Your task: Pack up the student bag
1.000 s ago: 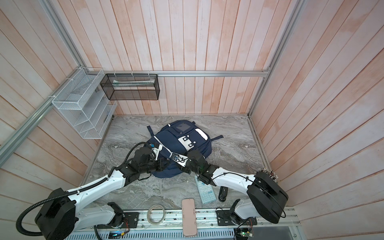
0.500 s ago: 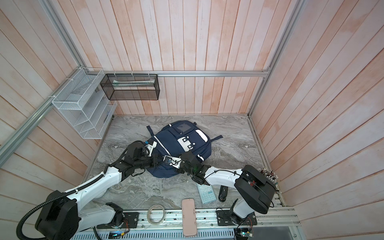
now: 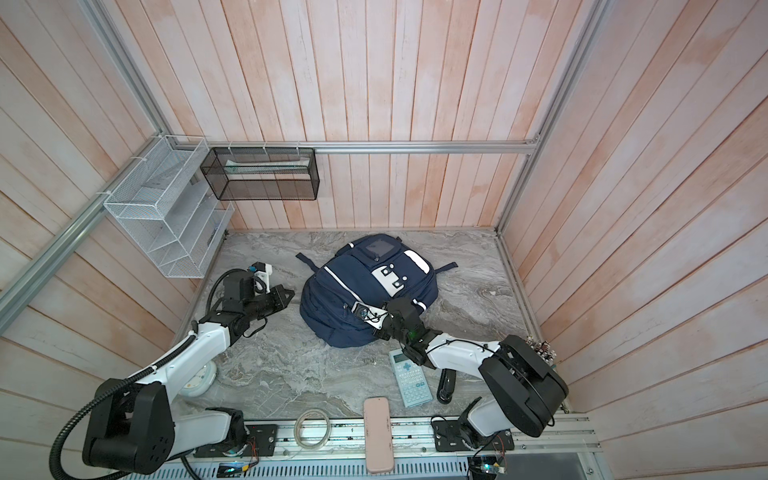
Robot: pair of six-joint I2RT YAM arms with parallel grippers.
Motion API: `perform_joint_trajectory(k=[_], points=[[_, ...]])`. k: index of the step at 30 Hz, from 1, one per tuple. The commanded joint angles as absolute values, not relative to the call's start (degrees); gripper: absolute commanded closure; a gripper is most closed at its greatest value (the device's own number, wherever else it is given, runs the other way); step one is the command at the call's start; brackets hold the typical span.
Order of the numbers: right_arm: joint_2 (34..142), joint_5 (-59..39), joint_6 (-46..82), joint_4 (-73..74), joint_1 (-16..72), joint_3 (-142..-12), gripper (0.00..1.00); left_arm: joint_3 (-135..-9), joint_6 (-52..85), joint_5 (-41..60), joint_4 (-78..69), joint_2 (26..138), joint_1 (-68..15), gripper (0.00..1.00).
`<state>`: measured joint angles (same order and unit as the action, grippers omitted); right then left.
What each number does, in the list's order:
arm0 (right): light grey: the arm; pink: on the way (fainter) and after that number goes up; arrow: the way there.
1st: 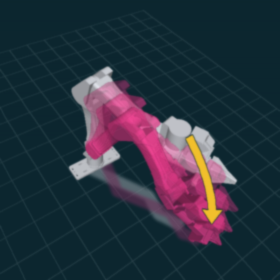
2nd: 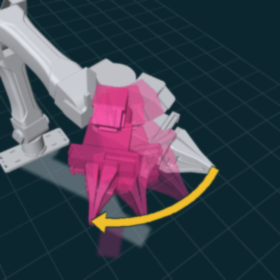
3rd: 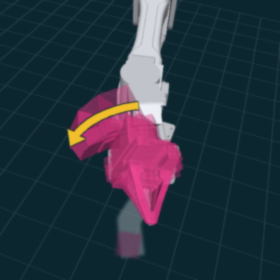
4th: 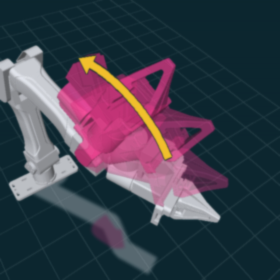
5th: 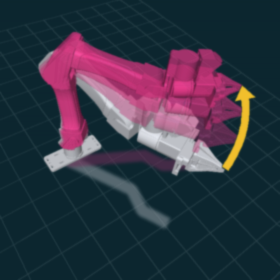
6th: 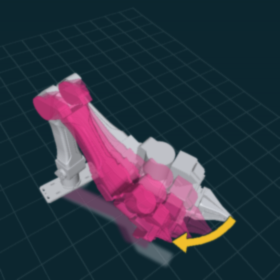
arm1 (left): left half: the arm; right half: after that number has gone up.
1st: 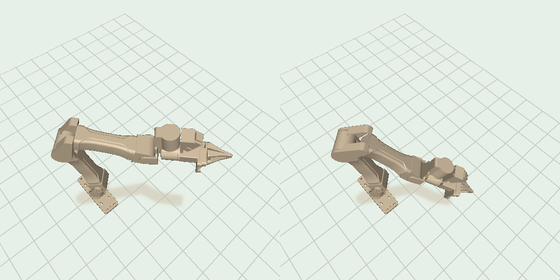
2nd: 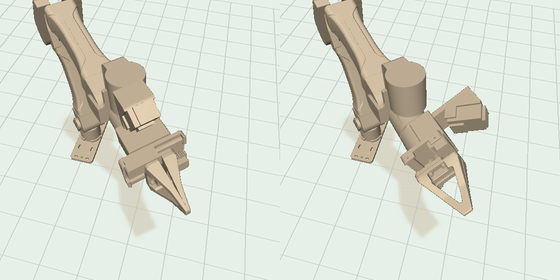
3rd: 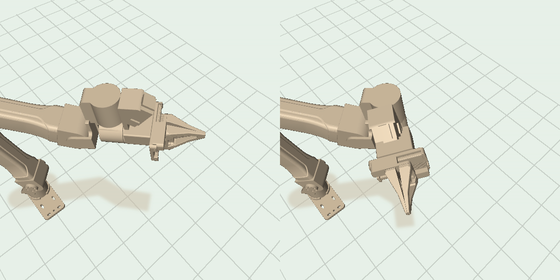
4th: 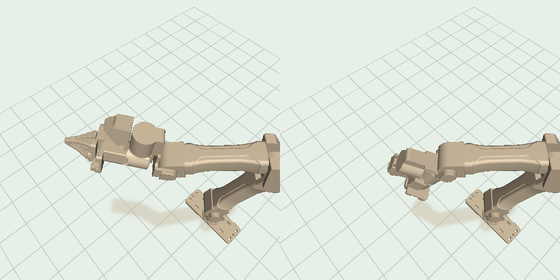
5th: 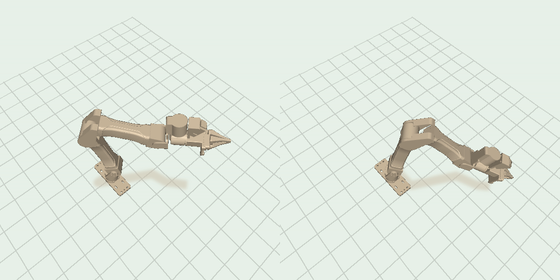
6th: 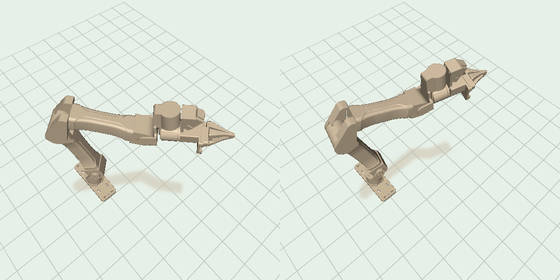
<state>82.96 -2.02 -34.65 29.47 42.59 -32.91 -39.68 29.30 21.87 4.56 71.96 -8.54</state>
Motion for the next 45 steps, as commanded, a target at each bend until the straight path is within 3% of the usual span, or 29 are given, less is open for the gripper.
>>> perform_joint_trajectory(k=[1, 2, 4, 5, 7, 12, 21, 28, 31, 36, 43, 45], points=[[81.66, -6.53, -31.38, 26.45, 42.96, -33.36, 1.0, -37.55, 28.24, 19.94, 2.61, 67.88, -14.49, 1.0], [81.52, -7.29, -30.88, 26.12, 43.15, -33.62, 1.0, -37.53, 28.22, 18.32, 2.29, 66.46, -17.0, 1.0], [81.14, -7.6, -30.57, 25.62, 43.24, -33.61, 1.0, -37.53, 28.37, 18.27, 0.1, 64.32, -20.81, 0.85], [80.82, -7.56, -30.33, 25.58, 43.17, -33.6, 1.0, -37.3, 28.28, 17.59, -1.32, 63.55, -22.59, 0.73], [80.2, -7.93, -30.05, 25.7, 43.21, -33.54, 1.0, -37.14, 26.21, 15.45, -4.03, 63.55, -26.73, 0.65], [78.71, -9.45, -29.0, 26.38, 43.19, -33.6, 1.0, -35.69, 22.04, 15.15, -11.61, 68.69, -32.2, 0.66], [78.57, -9.67, -28.43, 26.06, 43.28, -33.16, 1.0, -34.84, 21.14, 21.36, -16.75, 76.56, -33.11, 0.67], [79.8, -9.44, -27.89, 25.04, 43.24, -34.41, 1.0, -34.88, 20.59, 14.89, -13.6, 78.2, -37.93, 0.62], [79.98, -9.45, -27.62, 24.72, 43.25, -34.74, 1.0, -36.17, 20.93, 13.11, -12.13, 81.47, -38.16, 0.65], [79.63, -8.86, -27.6, 24.17, 43.24, -34.27, 1.0, -38.93, 22.35, 4.43, -5.42, 83.39, -37.86, 0.99], [79.8, -8.45, -27.31, 23.39, 43.24, -34.72, 1.0, -40.68, 24.99, 5.04, -3.45, 81.23, -35.2, 1.0], [79.69, -8.36, -27.38, 23.55, 43.23, -34.6, 1.0, -40.11, 24.34, 7.08, -5.33, 80.49, -35.28, 0.94]])
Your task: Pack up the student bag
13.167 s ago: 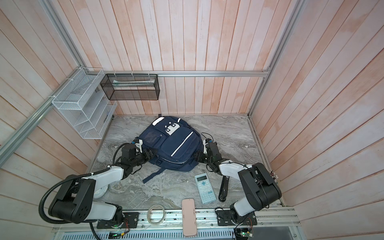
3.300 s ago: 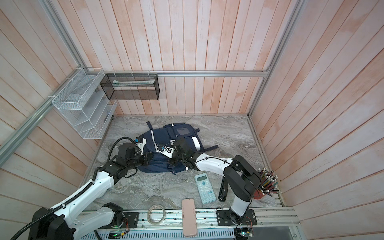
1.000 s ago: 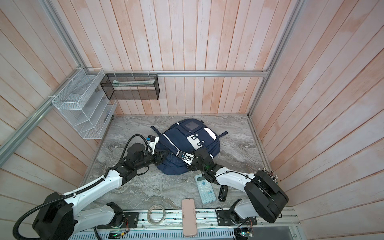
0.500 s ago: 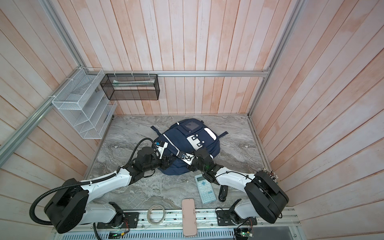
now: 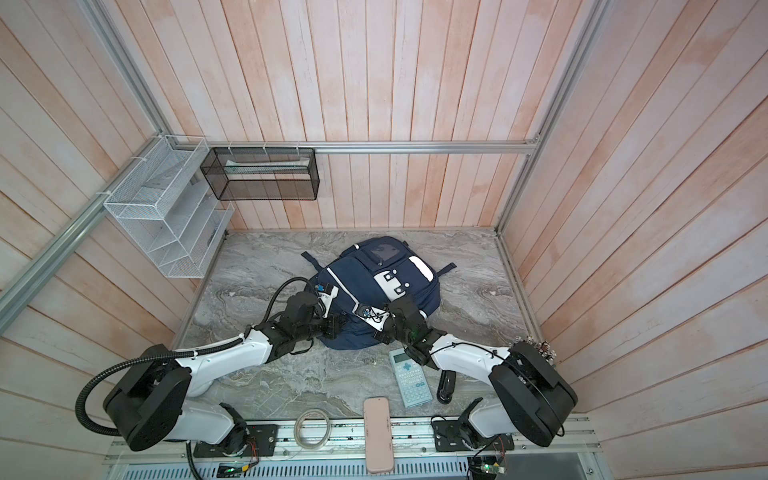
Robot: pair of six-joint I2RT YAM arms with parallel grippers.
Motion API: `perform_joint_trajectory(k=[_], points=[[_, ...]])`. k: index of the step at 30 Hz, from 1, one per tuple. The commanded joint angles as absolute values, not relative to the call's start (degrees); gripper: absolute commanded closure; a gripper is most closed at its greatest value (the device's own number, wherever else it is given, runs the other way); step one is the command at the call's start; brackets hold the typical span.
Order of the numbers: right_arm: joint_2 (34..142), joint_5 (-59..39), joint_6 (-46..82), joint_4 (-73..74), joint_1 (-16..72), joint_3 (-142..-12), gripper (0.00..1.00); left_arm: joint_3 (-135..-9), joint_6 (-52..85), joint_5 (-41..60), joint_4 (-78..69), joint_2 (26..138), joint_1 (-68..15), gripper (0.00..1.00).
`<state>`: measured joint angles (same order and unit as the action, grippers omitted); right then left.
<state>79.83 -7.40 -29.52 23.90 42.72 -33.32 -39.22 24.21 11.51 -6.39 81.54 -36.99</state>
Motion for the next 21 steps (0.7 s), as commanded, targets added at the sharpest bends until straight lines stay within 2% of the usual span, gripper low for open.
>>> perform_joint_trajectory(k=[1, 7, 10, 16, 21], points=[[79.69, -8.51, -27.25, 23.59, 43.25, -34.46, 1.0, -39.88, 24.45, 8.0, -6.2, 80.34, -35.26, 0.91], [79.74, -8.7, -27.06, 23.36, 43.33, -34.86, 1.0, -39.28, 23.65, 6.0, -8.01, 82.35, -37.6, 0.91], [79.72, -8.23, -27.22, 23.29, 43.33, -34.6, 1.0, -40.76, 23.65, 2.92, -4.7, 82.44, -37.04, 1.0], [78.93, -6.79, -28.76, 25.13, 43.11, -32.52, 1.0, -41.56, 24.62, 6.06, -0.38, 75.76, -25.87, 1.0], [81.21, -5.61, -28.89, 26.07, 40.19, -33.5, 1.0, -40.74, 25.42, 9.08, 2.73, 72.07, -25.31, 1.0]])
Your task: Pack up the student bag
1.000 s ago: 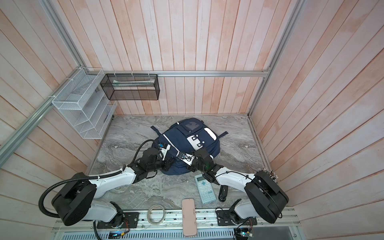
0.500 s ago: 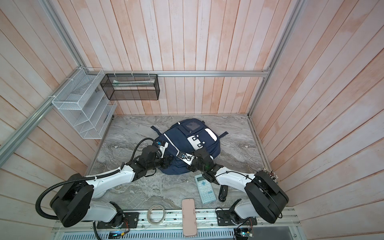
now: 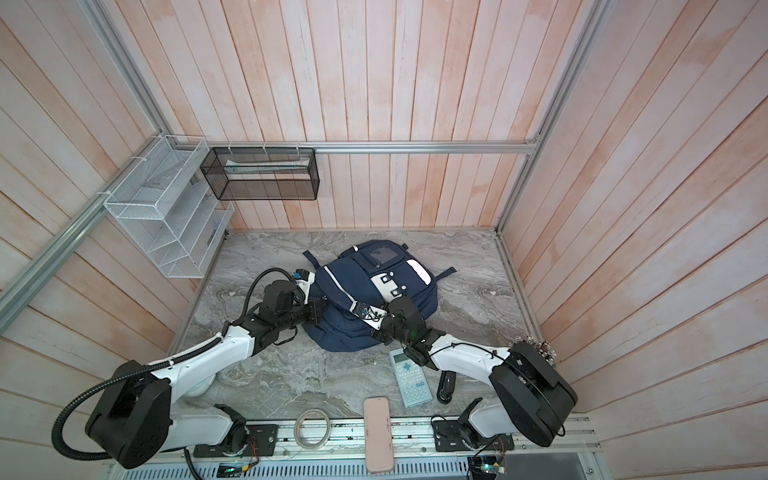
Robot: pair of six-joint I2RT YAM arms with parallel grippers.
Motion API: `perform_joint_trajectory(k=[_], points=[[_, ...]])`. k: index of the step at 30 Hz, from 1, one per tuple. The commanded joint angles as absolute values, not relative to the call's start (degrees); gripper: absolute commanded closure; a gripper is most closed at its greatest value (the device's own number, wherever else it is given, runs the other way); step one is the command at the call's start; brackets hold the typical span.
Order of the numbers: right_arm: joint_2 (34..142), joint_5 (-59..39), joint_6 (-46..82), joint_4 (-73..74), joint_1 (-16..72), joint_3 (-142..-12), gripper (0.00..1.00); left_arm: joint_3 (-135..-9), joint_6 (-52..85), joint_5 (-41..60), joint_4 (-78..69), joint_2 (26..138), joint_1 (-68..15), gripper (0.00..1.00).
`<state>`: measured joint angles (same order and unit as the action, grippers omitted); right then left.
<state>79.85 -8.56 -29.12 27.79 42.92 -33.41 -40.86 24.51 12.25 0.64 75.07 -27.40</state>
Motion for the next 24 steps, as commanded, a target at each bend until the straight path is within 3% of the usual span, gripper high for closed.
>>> perform_joint_trajectory(k=[1, 8, 9, 11, 12, 17, 24], points=[[81.74, -5.22, -28.67, 25.62, 39.56, -34.19, 1.0, -39.54, 26.61, 10.24, 2.93, 71.34, -25.48, 1.0], [84.99, 2.95, -26.52, 24.41, 35.04, -37.4, 1.0, -30.16, 35.97, 9.71, 1.05, 64.2, -35.23, 1.0], [84.38, 2.92, -26.06, 25.0, 35.05, -36.91, 0.93, -29.82, 36.76, 9.85, 0.24, 63.99, -36.2, 1.0], [82.53, 1.85, -24.46, 25.59, 35.28, -36.31, 0.66, -29.94, 37.69, 11.04, -1.43, 64.28, -37.0, 1.0], [81.03, 1.85, -23.27, 25.13, 36.21, -36.13, 0.57, -30.45, 37.7, 11.61, -2.15, 64.77, -37.26, 1.0], [71.42, 1.17, -28.31, 25.95, 45.01, -30.51, 0.42, -34.58, 36.06, 11.83, -1.67, 67.38, -38.79, 1.0], [75.68, -0.38, -34.24, 28.44, 49.85, -32.43, 0.44, -36.68, 35.86, 12.71, -1.53, 68.12, -40.06, 1.0]])
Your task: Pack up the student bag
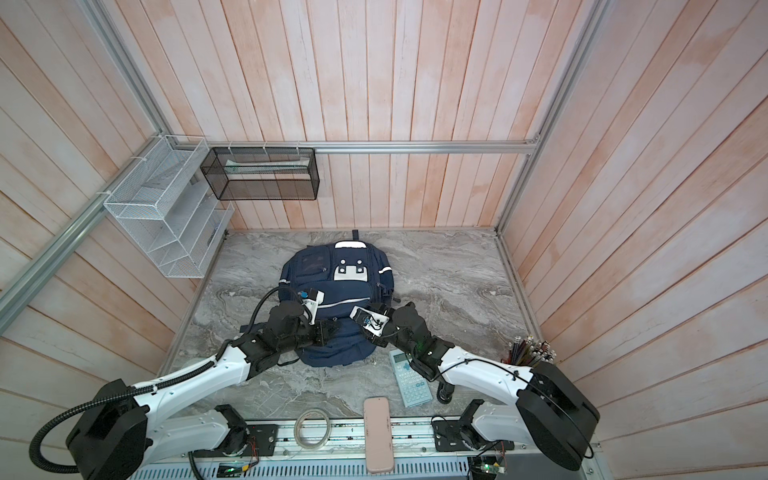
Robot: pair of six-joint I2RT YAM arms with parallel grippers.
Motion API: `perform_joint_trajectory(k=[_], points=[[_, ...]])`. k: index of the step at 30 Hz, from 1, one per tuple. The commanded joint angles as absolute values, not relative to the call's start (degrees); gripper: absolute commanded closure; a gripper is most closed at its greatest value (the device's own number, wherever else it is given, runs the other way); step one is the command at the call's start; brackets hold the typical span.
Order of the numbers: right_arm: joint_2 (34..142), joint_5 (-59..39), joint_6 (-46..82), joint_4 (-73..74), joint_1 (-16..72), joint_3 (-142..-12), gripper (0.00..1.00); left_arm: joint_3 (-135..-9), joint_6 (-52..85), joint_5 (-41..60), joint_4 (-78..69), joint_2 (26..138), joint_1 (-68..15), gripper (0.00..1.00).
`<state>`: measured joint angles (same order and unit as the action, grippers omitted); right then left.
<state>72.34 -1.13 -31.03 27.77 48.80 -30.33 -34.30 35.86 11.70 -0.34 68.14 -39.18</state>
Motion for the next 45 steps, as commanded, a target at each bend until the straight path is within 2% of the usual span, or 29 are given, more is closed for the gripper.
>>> perform_joint_trajectory(k=[1, 4, 6, 8, 10, 11, 12, 16, 20, 25, 30, 31, 35, 38, 42, 45], points=[[77.6, 0.29, -35.16, 29.1, 50.47, -33.72, 0.44, -36.82, 35.93, 12.66, -1.33, 68.12, -40.29, 1.0], [83.13, 2.25, -38.16, 30.68, 53.12, -37.27, 0.46, -36.86, 36.18, 12.94, -1.15, 68.11, -40.44, 1.0], [86.37, 4.83, -38.63, 30.89, 54.41, -39.24, 0.54, -36.93, 36.04, 13.01, -0.64, 68.2, -40.53, 1.0], [88.67, 5.66, -39.02, 29.18, 54.9, -40.98, 0.7, -36.94, 35.86, 12.84, -0.18, 67.91, -40.44, 1.0], [89.3, 7.14, -39.01, 28.23, 54.9, -40.77, 0.91, -37.08, 35.54, 12.26, 0.81, 67.44, -39.99, 1.0], [88.96, 7.56, -39.55, 28.0, 54.92, -39.91, 0.98, -37.11, 35.32, 12.0, 1.73, 67.08, -39.37, 1.0], [88.32, 7.51, -40.35, 28.02, 54.74, -38.72, 1.0, -37.05, 35.25, 12.08, 2.38, 66.7, -38.42, 1.0], [83.63, 3.55, -40.66, 27.53, 51.99, -34.09, 1.0, -36.25, 34.41, 15.64, 2.97, 65.1, -30.41, 1.0], [80.32, -0.52, -39.38, 24.94, 47.39, -32.92, 1.0, -39.05, 30.79, 13.27, 7.77, 64.42, -23.43, 1.0], [79.05, -3.05, -39.79, 25.21, 40.48, -33.65, 1.0, -38.92, 28.2, 13.23, 5.08, 65.12, -12.88, 1.0], [78.62, -4.41, -39.96, 25.68, 35.12, -34.8, 1.0, -39.54, 27.68, 17.49, 3.18, 67.32, -17.63, 1.0], [78.76, -3.94, -39.4, 26.5, 34.99, -34.72, 0.97, -39.19, 27.89, 17.56, 3.16, 67.76, -19.33, 1.0], [81.01, 7.45, -32.47, 30.04, 35.58, -35.65, 0.72, -35.15, 34.1, 21.17, -0.87, 67.35, -23.99, 1.0], [77.22, 8.4, -25.53, 26.21, 36.89, -35.46, 0.57, -33.55, 37.68, 18.47, -1.19, 65.19, -30.05, 1.0], [68.39, 1.86, -21.03, 22.86, 41.07, -31.82, 0.52, -34.07, 40.86, 17.12, -3.0, 66.07, -37.56, 1.0], [65.3, 0.19, -17.92, 20.92, 45.5, -30.18, 0.52, -34.01, 42.02, 17.2, -5.67, 67.78, -38.58, 1.0]])
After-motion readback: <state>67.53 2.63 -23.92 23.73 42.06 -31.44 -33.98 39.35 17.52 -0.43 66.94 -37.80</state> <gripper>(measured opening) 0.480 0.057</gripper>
